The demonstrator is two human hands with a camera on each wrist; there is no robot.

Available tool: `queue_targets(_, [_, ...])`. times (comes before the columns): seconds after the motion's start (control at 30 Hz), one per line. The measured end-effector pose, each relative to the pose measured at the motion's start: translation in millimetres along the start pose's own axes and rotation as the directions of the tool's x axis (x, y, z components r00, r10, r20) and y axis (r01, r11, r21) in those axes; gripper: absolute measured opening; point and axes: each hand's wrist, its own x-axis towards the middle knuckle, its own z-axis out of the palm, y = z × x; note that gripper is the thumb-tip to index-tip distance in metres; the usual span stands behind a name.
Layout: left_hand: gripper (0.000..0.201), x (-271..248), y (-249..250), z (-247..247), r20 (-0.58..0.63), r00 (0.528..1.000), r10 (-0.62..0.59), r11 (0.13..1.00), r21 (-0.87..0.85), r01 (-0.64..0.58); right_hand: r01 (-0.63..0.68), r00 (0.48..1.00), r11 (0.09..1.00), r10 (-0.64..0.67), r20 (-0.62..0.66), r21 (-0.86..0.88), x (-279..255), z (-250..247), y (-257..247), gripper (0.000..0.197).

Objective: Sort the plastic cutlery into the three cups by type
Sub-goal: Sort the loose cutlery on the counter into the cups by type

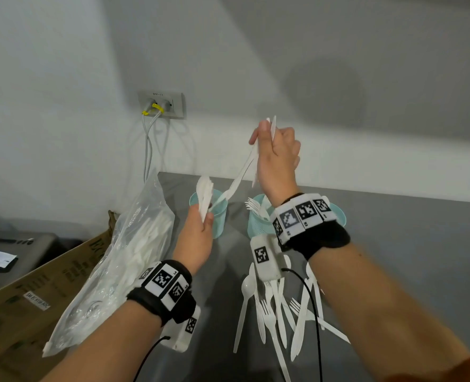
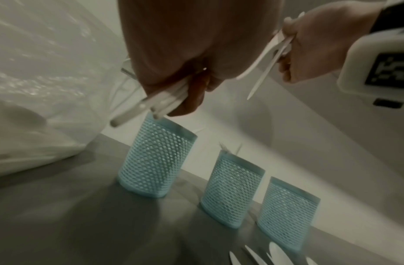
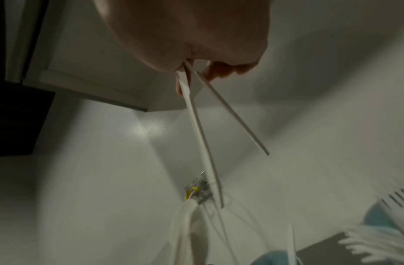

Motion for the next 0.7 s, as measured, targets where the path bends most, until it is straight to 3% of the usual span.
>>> queue_targets(0.13, [0.032,6.7,0.0,-12.3,-0.081,0.997,-0.007,0.996,-0.090,0.000,0.091,0.993,0.990,-0.098,0.061,0.111,10.1,18.7,1.0,0.031])
queue_targets(0.3, [0.027,12.2,-3.8,-23.2,-0.105,0.995,-0.004,0.994,-0.111,-0.008,0.016,0.987,0.997,-0.029,0.160,0.081,4.6,62.9,30.0,0.024])
queue_targets(0.5, [0.016,16.5,-13.4,-22.6,-0.071,0.997,0.012,0.996,-0.086,-0.018,-0.091,0.939,0.989,0.123,0.320,-0.113,-8.0,95.0,75.3,0.027])
queue_targets(0.57, [0.021,17.6,-16.6,-21.2,-0.062,0.998,0.010,0.998,-0.067,-0.015,-0.082,0.920,0.986,0.132,0.370,-0.148,-10.2,91.0,77.1,0.026])
queue_targets(0.7, [0.024,16.0,-14.2,-20.5,-0.077,0.997,0.002,0.999,-0.043,-0.006,0.034,0.955,0.969,0.040,0.295,-0.244,-15.0,79.7,73.3,0.032])
